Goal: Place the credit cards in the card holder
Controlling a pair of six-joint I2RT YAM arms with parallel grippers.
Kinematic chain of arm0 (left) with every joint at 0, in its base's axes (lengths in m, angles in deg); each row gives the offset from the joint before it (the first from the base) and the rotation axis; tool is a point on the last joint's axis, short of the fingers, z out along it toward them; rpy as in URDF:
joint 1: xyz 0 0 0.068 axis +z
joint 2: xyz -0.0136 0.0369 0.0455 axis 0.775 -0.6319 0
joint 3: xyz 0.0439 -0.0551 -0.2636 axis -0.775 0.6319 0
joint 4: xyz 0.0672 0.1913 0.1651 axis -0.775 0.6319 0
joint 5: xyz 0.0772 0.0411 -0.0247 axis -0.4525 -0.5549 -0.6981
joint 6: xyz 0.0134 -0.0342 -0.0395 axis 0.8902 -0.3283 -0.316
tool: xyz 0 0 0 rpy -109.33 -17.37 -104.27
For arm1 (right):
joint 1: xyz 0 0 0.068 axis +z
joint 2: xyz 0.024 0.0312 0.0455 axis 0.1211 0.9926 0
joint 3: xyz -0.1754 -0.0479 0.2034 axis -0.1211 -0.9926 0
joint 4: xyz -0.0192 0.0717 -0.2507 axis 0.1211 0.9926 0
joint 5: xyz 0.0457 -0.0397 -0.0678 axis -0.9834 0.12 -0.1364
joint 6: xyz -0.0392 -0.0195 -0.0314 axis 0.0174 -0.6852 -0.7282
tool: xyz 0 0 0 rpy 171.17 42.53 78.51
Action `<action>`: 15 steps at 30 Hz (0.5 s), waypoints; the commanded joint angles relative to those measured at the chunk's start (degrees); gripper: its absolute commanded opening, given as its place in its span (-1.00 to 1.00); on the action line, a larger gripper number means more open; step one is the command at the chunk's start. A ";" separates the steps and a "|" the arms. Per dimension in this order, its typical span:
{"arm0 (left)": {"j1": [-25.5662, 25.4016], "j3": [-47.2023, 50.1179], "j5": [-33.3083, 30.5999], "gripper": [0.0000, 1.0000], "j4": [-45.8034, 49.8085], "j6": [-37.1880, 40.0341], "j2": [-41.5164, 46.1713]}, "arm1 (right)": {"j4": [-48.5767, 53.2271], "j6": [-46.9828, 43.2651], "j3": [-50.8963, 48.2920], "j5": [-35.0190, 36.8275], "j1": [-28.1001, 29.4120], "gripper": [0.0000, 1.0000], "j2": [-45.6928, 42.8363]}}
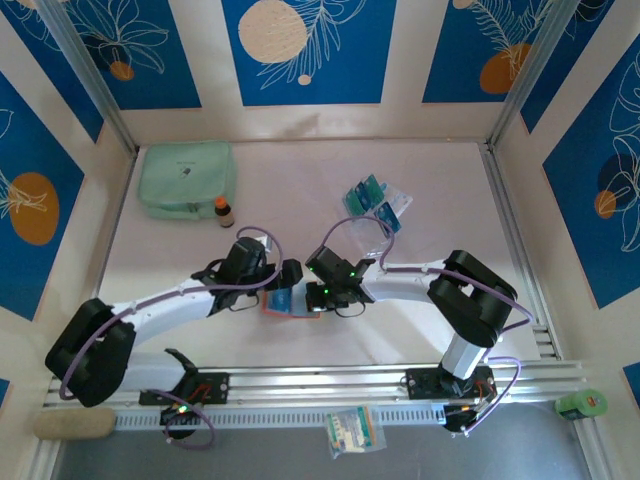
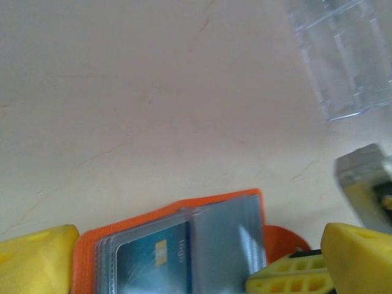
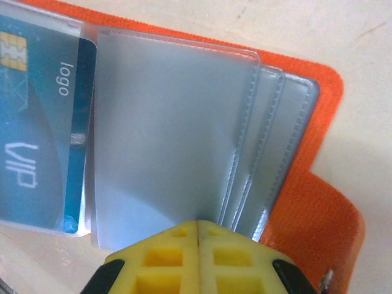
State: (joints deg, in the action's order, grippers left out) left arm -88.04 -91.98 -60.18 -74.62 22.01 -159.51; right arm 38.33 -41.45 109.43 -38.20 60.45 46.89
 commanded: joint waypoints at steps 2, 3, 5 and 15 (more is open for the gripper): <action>0.16 2.22 2.95 1.00 -4.63 -3.18 1.85 | 4.77 -0.05 -0.54 0.86 -0.24 -1.00 1.32; 0.21 2.59 3.33 1.00 -5.38 -3.55 1.84 | 5.05 -0.24 -0.11 0.74 -0.36 -1.00 1.24; 0.18 3.20 3.97 1.00 -6.73 -4.13 1.82 | 5.39 -0.62 0.73 0.53 -0.55 -1.00 0.99; 0.21 3.27 3.83 1.00 -6.83 -4.33 2.95 | 9.54 -3.24 4.21 0.99 -2.34 -1.00 -6.48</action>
State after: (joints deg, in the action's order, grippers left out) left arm -88.04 -89.25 -57.38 -80.15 18.08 -157.60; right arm 44.58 -43.23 111.49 -37.93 58.68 44.05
